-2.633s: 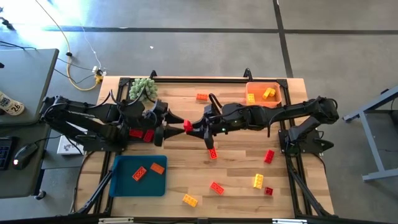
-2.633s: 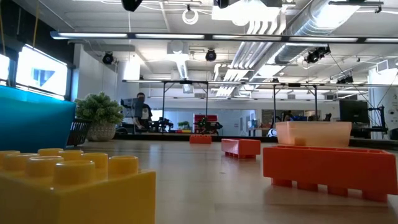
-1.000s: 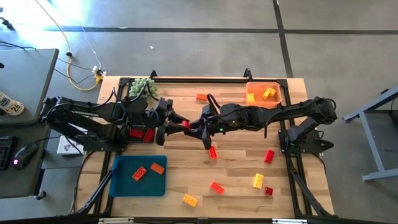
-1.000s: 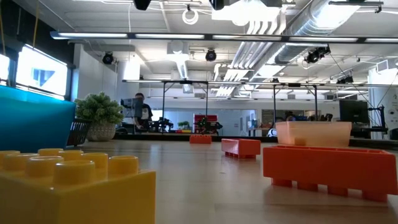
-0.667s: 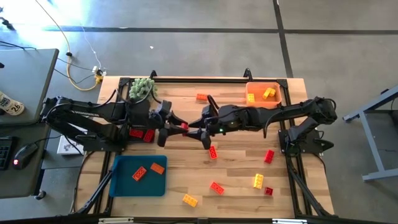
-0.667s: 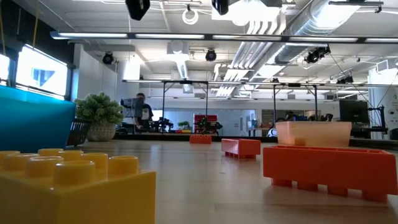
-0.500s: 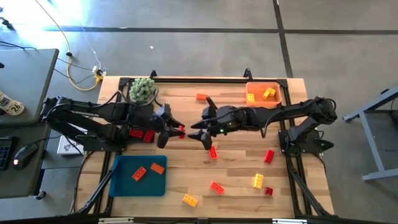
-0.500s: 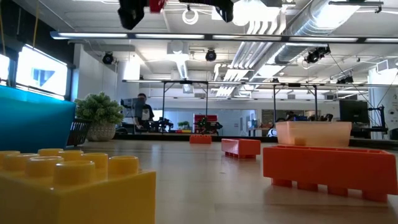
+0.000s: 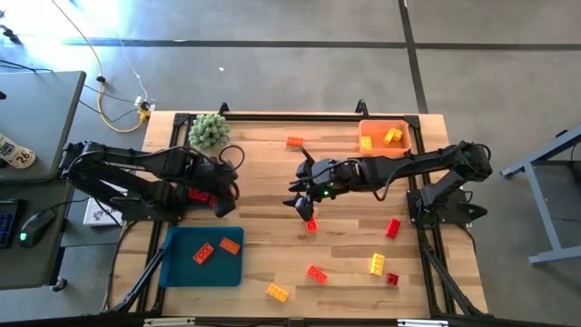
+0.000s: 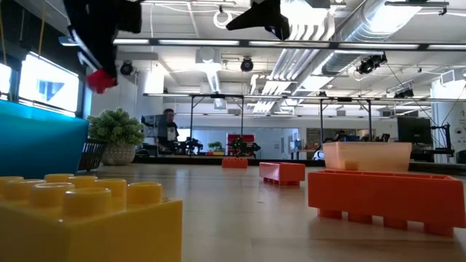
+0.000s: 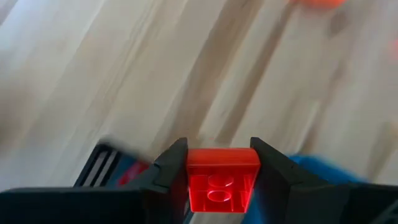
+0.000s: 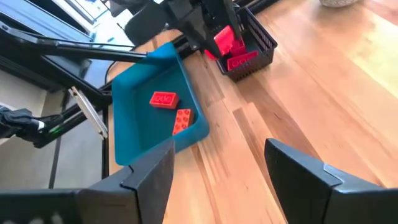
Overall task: Sort & place blocks by color
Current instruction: Put the red game piece into the black bin
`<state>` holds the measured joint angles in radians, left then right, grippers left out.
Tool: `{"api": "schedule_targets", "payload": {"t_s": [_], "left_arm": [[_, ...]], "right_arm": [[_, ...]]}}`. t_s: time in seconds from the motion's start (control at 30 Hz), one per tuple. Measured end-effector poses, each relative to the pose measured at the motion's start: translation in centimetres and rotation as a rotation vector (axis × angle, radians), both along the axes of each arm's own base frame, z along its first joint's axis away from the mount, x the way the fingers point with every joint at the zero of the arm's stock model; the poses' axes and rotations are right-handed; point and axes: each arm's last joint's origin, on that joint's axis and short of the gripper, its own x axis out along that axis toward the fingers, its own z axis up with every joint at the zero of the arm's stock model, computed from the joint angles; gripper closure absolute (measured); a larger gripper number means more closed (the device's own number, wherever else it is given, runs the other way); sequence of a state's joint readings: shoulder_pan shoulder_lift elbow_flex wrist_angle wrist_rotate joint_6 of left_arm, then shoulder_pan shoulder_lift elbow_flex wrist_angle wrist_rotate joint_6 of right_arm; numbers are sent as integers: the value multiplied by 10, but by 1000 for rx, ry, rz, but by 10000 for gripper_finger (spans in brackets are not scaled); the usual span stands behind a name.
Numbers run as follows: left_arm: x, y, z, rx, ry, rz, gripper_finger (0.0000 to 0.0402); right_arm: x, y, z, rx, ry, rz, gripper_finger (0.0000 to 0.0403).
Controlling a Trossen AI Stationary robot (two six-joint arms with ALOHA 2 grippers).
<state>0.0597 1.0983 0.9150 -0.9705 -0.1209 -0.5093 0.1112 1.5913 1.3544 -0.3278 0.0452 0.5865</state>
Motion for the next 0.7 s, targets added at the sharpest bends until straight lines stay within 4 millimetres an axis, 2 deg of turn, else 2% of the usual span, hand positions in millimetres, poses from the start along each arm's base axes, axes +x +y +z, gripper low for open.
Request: {"api": "schedule_targets", "payload": {"t_s": [0.3, 0.7], "left_arm": [[-20, 0, -10, -4, 267, 72, 284], [-4, 26, -34, -46, 430, 130, 281]], "right_arm": [[0, 0, -1, -1, 8, 0, 166], [-1, 0, -2, 60, 25, -40, 166]]}}
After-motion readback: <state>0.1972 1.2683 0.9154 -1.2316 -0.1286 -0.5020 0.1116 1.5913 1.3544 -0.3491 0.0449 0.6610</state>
